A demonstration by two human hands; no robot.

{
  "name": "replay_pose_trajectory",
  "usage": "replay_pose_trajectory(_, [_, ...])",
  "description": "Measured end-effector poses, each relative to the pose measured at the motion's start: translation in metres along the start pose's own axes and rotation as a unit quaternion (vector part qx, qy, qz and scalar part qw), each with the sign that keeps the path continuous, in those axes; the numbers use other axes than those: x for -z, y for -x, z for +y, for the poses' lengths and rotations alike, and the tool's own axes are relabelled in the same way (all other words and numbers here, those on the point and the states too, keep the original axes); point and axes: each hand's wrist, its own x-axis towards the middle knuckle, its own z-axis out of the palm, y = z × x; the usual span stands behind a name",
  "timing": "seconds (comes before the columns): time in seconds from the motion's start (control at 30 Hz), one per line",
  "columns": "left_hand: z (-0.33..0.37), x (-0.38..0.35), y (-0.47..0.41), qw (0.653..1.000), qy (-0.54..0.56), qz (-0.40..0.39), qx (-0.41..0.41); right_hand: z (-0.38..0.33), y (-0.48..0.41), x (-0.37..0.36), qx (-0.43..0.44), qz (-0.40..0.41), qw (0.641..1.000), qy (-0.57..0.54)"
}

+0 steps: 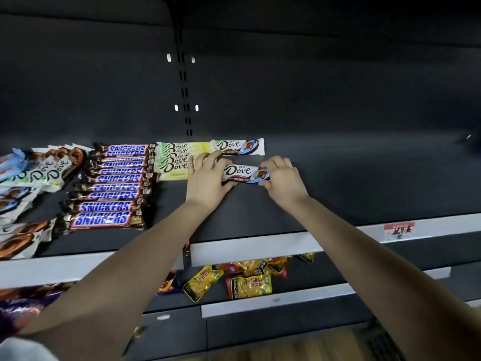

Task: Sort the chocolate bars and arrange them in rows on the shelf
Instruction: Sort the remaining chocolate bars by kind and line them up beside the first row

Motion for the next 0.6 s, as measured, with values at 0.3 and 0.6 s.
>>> replay_pose_trajectory(0.3, [-0.004,-0.008,-0.007,0.984,-0.025,-0.029,0.176,0.001,-0.029,-0.020,-0.045,0.031,0.998,0.003])
replay_pose_trajectory(0.6, [-0.005,-0.013,-0.009,0.979,-0.027,-0.040,0.198,-0.004,-0.061,-0.038,-0.052,0.053,0.993,-0.087])
